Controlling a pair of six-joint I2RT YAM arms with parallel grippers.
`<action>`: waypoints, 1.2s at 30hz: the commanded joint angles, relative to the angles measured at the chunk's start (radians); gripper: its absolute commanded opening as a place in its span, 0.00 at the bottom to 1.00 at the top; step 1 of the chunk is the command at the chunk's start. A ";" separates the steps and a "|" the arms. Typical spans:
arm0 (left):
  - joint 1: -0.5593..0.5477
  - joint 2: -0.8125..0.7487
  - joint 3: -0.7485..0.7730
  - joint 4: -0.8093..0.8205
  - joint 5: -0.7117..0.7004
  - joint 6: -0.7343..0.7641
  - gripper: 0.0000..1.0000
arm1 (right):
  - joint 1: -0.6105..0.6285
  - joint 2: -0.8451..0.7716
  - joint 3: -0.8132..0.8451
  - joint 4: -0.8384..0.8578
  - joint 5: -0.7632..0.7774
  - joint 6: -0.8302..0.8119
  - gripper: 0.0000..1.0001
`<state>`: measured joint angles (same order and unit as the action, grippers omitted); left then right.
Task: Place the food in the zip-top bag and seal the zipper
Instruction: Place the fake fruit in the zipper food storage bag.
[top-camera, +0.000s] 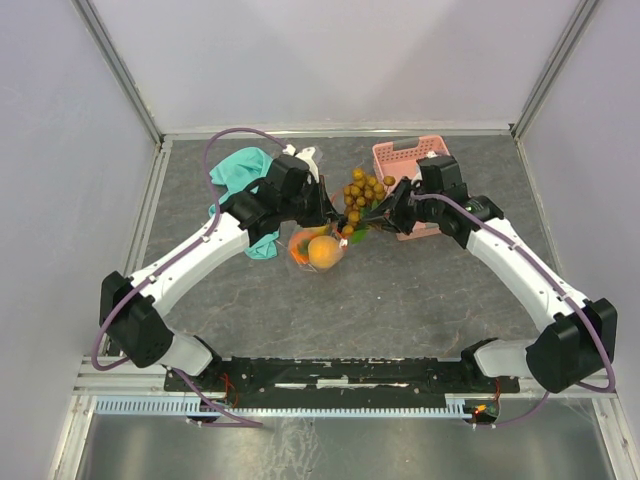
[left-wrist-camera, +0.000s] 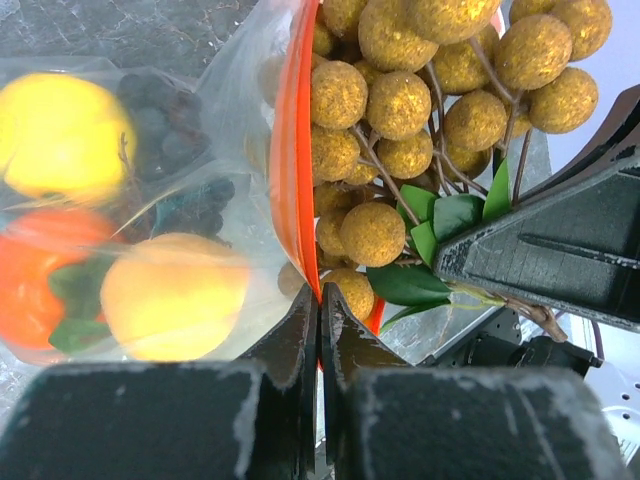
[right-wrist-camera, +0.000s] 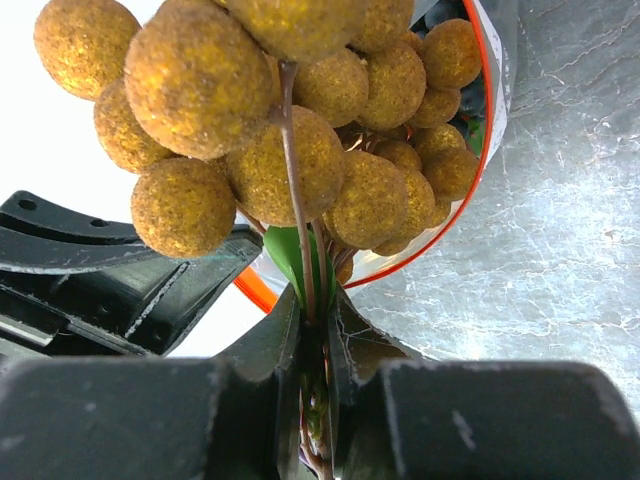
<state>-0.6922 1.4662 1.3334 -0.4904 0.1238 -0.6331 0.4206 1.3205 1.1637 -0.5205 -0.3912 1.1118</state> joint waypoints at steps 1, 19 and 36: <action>-0.004 -0.002 -0.005 0.065 -0.018 -0.039 0.03 | 0.023 -0.004 0.017 0.010 -0.022 -0.023 0.02; -0.006 -0.014 -0.060 0.042 0.026 -0.013 0.03 | 0.043 0.065 0.100 0.070 0.081 0.064 0.02; -0.044 0.011 -0.032 0.023 -0.054 0.021 0.03 | 0.050 0.064 0.110 0.104 0.137 0.183 0.03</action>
<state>-0.7208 1.4738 1.2705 -0.4683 0.1055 -0.6388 0.4694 1.4029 1.2148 -0.4862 -0.2935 1.2572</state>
